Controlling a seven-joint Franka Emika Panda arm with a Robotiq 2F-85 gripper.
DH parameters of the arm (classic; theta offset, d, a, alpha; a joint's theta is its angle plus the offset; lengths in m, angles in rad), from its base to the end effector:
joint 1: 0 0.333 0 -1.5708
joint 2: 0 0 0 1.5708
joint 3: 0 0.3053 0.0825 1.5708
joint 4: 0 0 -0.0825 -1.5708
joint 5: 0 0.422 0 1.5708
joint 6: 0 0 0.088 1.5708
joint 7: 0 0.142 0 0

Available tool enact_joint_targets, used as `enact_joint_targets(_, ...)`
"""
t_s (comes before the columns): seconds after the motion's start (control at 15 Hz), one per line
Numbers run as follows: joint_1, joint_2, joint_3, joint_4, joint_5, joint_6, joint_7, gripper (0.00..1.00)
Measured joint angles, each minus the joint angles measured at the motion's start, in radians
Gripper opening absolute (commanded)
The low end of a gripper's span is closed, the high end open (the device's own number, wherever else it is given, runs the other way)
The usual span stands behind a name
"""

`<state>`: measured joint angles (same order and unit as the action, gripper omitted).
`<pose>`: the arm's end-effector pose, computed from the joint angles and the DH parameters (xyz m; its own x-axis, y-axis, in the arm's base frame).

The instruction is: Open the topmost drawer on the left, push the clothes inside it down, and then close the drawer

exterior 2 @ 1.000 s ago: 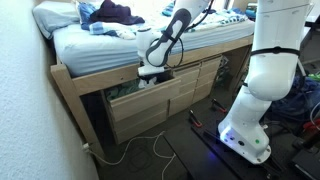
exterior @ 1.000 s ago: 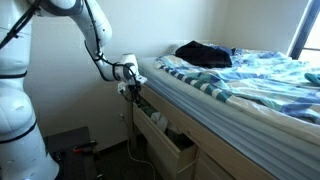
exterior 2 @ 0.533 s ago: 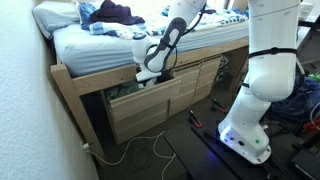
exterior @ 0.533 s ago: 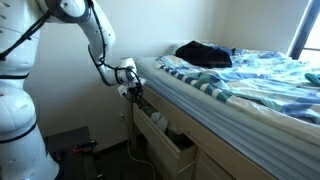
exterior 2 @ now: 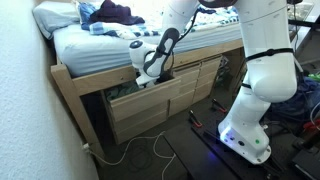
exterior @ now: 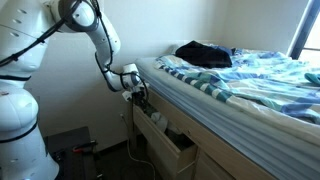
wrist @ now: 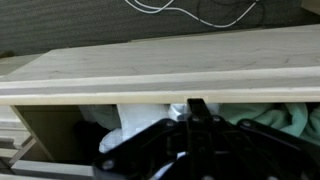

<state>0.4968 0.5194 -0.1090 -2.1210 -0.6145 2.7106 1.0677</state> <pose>0.5465 0.2311 0.0906 0.9610 -0.0799 0.2649 -0.1324 -0.9735 0.1866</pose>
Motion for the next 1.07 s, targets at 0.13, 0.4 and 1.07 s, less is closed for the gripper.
enact_joint_targets(0.13, 0.008, 0.027, -0.011, 0.027, -0.009, 0.000, 0.000, 0.00)
enact_joint_targets(0.4, 0.012, 0.072, -0.026, 0.073, -0.014, 0.013, 0.000, 0.00)
enact_joint_targets(1.07, 0.013, 0.148, -0.071, 0.120, -0.015, 0.107, -0.002, 0.00)
